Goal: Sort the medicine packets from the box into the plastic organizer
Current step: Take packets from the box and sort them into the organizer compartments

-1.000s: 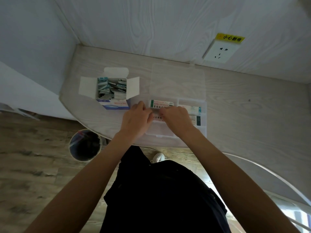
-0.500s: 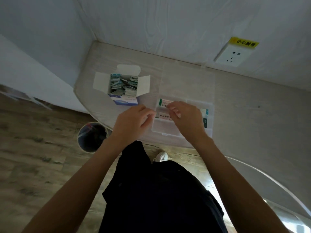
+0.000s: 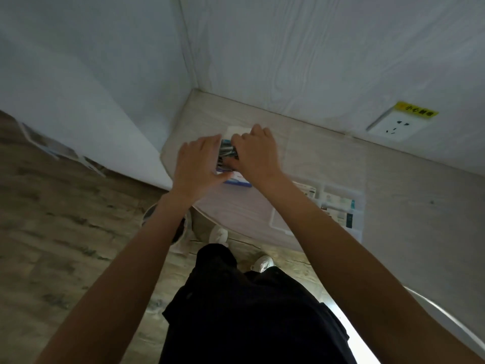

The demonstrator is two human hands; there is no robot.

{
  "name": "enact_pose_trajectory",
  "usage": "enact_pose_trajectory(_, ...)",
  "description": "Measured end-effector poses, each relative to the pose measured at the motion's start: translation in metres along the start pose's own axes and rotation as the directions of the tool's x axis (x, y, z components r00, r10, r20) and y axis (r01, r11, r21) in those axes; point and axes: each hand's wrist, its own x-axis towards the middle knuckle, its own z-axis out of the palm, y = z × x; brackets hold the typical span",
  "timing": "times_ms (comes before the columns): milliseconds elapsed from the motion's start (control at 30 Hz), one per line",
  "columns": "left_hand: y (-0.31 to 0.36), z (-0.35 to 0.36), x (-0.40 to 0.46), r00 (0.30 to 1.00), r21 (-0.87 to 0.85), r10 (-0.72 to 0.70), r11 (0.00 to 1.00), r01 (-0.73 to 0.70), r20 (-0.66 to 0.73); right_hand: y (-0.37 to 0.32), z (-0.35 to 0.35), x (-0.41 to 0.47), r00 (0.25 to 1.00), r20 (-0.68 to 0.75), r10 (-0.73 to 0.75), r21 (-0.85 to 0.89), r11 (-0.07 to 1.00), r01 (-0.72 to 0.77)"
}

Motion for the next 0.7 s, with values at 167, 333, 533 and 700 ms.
enact_pose_trajectory(167, -0.003, 0.001, 0.001, 0.999, -0.135, 0.036, 0.990, -0.040, -0.032, -0.009, 0.000, 0.008, 0.999, 0.052, -0.006, 0.000, 1.000, 0.006)
enact_pose_trajectory(333, -0.015, 0.004, 0.007, 0.999, -0.150, 0.052, 0.987, -0.053, -0.006, 0.007, -0.003, 0.004, 0.991, 0.126, 0.036, 0.099, 0.994, -0.048)
enact_pose_trajectory(533, -0.016, 0.008, 0.007, 0.998, -0.164, 0.067, 0.984, -0.066, -0.003, 0.006, -0.003, 0.001, 0.995, 0.078, 0.055, 0.112, 0.992, -0.063)
enact_pose_trajectory(700, -0.016, 0.007, 0.007, 0.995, -0.160, 0.095, 0.982, -0.100, -0.039, -0.017, 0.002, 0.011, 0.995, 0.082, 0.051, -0.098, 0.994, -0.043)
